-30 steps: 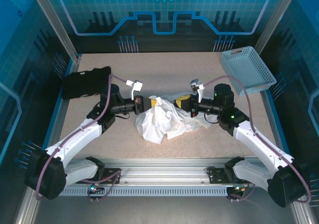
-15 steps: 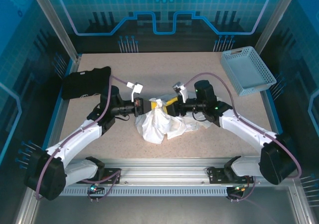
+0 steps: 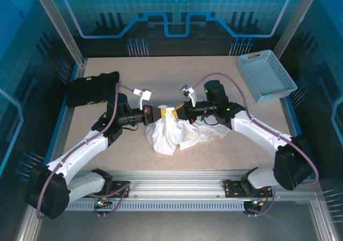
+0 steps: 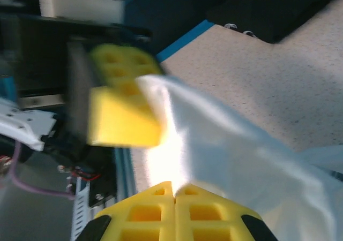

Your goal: Fold the inside-out t-shirt

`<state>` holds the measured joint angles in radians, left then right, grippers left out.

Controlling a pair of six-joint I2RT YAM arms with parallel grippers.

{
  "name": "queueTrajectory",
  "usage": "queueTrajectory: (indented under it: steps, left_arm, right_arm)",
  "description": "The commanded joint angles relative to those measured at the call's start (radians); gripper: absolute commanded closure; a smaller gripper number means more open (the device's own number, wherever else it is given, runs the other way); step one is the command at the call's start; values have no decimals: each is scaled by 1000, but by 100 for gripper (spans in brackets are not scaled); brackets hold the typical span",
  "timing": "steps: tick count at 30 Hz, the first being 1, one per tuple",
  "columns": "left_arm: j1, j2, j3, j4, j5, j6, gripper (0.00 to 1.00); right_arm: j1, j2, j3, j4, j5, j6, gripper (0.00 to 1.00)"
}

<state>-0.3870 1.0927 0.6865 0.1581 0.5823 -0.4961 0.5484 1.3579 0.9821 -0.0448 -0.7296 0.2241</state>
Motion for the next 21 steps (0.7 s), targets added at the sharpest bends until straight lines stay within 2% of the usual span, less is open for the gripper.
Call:
queueTrajectory:
  steps: [1,3,5,8,10,13,16,18,21]
  left_arm:
    - [4,14,65,-235,-319,87,80]
    - [1,40,118,-342,-400,112,74]
    - [-12,24,147,-436,-488,114,66]
    - [-49,-82,124,-511,-582,98,58]
    - [-84,-181,95,-538,-605,93,54]
    - [-145,-316,54,-556,-608,68,51]
    - [-203,-401,29,-552,-609,42,54]
    - [-229,-417,14,-493,-554,42,61]
    - [-251,-350,14,-365,-411,48,60]
  right_arm:
    - [13,-80,12,67,-118,124,100]
    - [54,-68,13,174,-90,247,100]
    - [100,-37,29,230,-8,334,100]
    - [127,0,43,261,100,419,100]
    - [137,18,51,278,145,457,100]
    - [140,39,67,268,202,508,100]
    - [138,46,75,261,235,546,100]
    - [137,53,80,260,233,566,100]
    - [138,58,74,279,231,611,100]
